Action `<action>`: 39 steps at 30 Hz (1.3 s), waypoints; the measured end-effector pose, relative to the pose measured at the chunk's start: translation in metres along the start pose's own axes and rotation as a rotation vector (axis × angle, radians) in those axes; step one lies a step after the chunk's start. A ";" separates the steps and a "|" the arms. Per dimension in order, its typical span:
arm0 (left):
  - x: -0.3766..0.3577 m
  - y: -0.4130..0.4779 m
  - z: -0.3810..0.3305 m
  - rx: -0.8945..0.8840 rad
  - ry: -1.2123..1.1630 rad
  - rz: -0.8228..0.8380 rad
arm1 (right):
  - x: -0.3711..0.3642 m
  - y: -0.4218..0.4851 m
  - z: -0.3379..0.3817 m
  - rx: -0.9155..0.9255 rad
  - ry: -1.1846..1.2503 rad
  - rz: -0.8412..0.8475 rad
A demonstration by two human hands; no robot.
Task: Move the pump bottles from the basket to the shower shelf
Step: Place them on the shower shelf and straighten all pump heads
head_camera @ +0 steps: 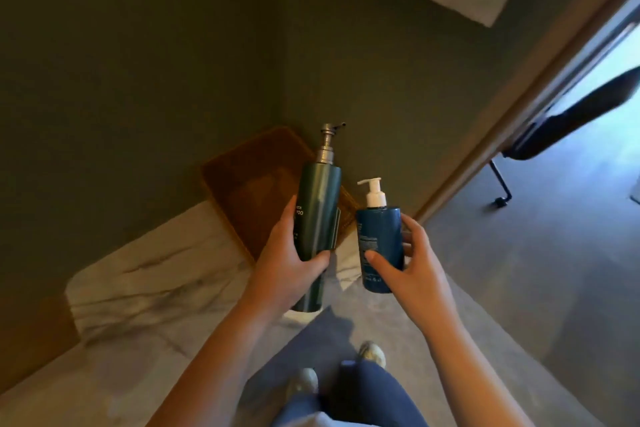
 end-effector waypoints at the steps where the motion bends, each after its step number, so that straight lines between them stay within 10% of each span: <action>1: -0.012 -0.004 -0.007 -0.015 -0.001 0.043 | 0.013 -0.006 -0.007 -0.010 -0.009 -0.038; 14: -0.172 -0.105 -0.070 -0.164 -0.002 0.562 | 0.192 -0.153 -0.104 -0.243 0.123 -0.564; 39: -0.363 -0.632 -0.144 -0.698 0.134 1.485 | 0.398 -0.707 -0.234 -0.735 0.183 -1.556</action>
Point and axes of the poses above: each hand's wrist, its own y-axis towards the middle knuckle, its own x-axis out of the back of the hand, z = x × y, the point moved 7 cm from there along y, towards the middle knuckle, and after that the axes turned 11 degrees about -z, right-handed, at the moved point
